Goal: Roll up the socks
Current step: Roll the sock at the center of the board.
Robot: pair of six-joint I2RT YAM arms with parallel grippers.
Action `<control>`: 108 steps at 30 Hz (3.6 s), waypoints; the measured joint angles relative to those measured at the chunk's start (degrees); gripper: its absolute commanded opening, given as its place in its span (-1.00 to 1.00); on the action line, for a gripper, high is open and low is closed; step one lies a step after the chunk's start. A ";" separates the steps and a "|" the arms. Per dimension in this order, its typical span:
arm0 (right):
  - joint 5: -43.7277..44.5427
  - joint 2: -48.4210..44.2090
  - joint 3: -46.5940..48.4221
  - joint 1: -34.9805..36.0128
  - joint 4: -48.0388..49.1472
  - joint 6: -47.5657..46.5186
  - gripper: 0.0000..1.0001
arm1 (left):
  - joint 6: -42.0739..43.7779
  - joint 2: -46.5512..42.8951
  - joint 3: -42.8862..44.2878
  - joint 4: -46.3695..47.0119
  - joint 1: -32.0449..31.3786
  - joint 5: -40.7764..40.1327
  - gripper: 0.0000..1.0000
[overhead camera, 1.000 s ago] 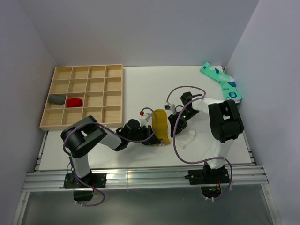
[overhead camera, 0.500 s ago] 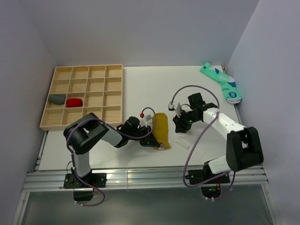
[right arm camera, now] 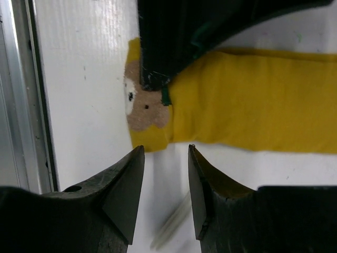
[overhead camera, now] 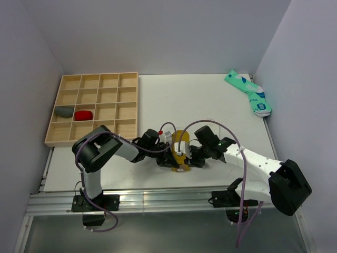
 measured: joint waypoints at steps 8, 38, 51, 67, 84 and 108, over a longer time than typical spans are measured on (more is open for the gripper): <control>1.92 -0.09 -2.54 7.06 2.54 0.37 -0.07 | -2.34 0.61 1.22 -2.43 0.48 0.83 -0.99; 11.02 7.48 -1.22 14.32 9.09 7.32 -0.74 | -9.07 2.25 -1.68 4.63 1.36 2.47 -0.53; 0.37 13.03 5.68 6.62 -0.90 6.34 -0.78 | -9.20 -6.71 -9.31 6.14 2.60 -8.09 -0.42; -16.20 39.28 27.47 -6.86 -27.39 -3.08 -0.78 | 1.55 -21.29 -19.74 13.07 -1.14 -27.85 -0.17; -19.65 49.40 35.23 -8.61 -37.62 -4.04 -0.78 | 25.03 -12.02 -14.97 24.52 -8.72 -30.18 0.01; -20.13 51.39 35.87 -11.76 -40.24 -4.00 -0.75 | 27.98 -3.91 -12.11 28.79 -9.33 -21.73 -0.30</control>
